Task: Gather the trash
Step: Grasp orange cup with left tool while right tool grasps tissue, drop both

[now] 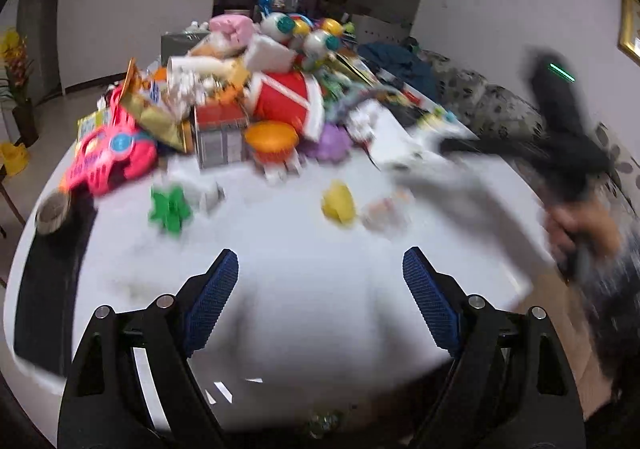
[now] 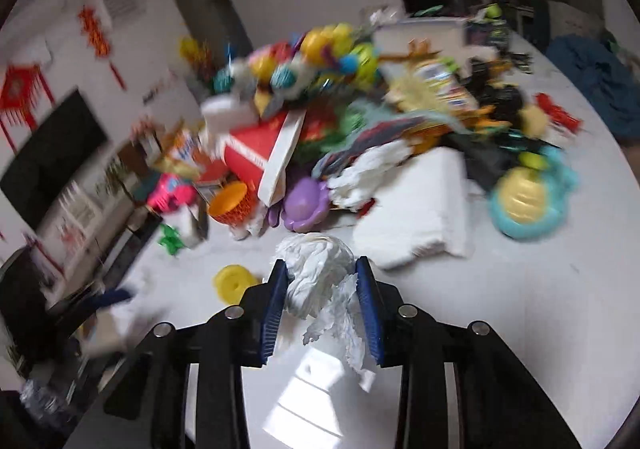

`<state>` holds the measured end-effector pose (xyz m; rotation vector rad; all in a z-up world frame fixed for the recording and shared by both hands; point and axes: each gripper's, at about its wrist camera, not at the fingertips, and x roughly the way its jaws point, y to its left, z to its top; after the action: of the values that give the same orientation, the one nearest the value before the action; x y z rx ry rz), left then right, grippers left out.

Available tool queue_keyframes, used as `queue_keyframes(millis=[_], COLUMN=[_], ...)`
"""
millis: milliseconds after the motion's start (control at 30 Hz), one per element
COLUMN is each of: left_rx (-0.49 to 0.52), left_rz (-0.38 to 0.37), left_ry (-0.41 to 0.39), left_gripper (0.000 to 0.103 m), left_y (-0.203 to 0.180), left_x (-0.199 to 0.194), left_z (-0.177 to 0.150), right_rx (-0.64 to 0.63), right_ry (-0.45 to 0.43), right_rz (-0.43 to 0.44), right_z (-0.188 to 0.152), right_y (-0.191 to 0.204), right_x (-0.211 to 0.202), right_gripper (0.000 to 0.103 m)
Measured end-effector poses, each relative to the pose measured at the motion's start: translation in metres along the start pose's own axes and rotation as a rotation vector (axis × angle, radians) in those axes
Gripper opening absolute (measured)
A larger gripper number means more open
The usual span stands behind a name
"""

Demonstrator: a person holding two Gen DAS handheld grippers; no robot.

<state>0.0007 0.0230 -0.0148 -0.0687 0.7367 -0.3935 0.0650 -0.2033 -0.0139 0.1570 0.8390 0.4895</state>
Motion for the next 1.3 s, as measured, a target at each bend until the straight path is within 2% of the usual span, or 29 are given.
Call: queue_keyframes(millis=[100,167,267,333,400,433,467,500,600,733,833,1033,1100,1167,1300], left_rx=[-0.015,-0.057,-0.102,-0.112,-0.130,-0.146,-0.145,-0.134,-0.131,-0.046,-0.005,0.055,0.098,0.152,0.200], left_rz=[0.025,0.022,0.017,0.046,0.044,0.034,0.040,0.046,0.012,0.040,0.059,0.021,0.027,0.027,-0.008], left_ry=[-0.002,0.041,0.110,0.131,0.153,0.154,0.144,0.143,0.101,0.010,-0.021,-0.078,-0.078,-0.056,0.057], left_gripper=[0.083,0.083,0.083,0.083,0.081,0.068,0.061,0.047,0.047,0.047,0.047,0.047,0.047,0.047,0.047], left_y=[0.007,0.013,0.018,0.021,0.027,0.030,0.032,0.033,0.035,0.025,0.019,0.002,-0.016,-0.029,-0.042], left_x=[0.026,0.054,0.093,0.112,0.130,0.135,0.137,0.137,0.121,0.083,0.056,-0.025,-0.042,-0.061,-0.069], left_z=[0.033,0.053,0.071,0.077,0.082,0.082,0.082,0.081,0.073,0.058,0.044,0.009,-0.003,-0.029,-0.088], right_rx=[0.051,0.072,0.082,0.082,0.086,0.091,0.092,0.090,0.076,0.072,0.065,0.017,-0.018,-0.060,-0.133], right_ry=[-0.031,-0.033,-0.024,-0.015,-0.004,0.004,0.009,0.013,0.020,0.035,0.037,0.012,0.021,0.052,0.158], right_rz=[0.002,0.000,-0.005,-0.006,0.001,0.010,0.014,0.019,0.032,0.043,0.047,0.061,0.076,0.104,0.142], right_z=[-0.016,-0.025,-0.038,-0.043,-0.048,-0.050,-0.052,-0.053,-0.058,-0.063,-0.067,-0.073,-0.081,-0.096,-0.140], right_y=[-0.011,-0.017,-0.022,-0.024,-0.027,-0.027,-0.027,-0.025,-0.018,-0.011,-0.003,0.024,0.038,0.055,0.085], right_x=[-0.019,-0.025,-0.026,-0.022,-0.017,-0.013,-0.011,-0.009,-0.006,-0.002,-0.005,-0.030,-0.040,-0.048,-0.052], right_gripper=[0.035,0.037,0.038,0.038,0.038,0.038,0.038,0.038,0.038,0.038,0.038,0.038,0.038,0.039,0.039])
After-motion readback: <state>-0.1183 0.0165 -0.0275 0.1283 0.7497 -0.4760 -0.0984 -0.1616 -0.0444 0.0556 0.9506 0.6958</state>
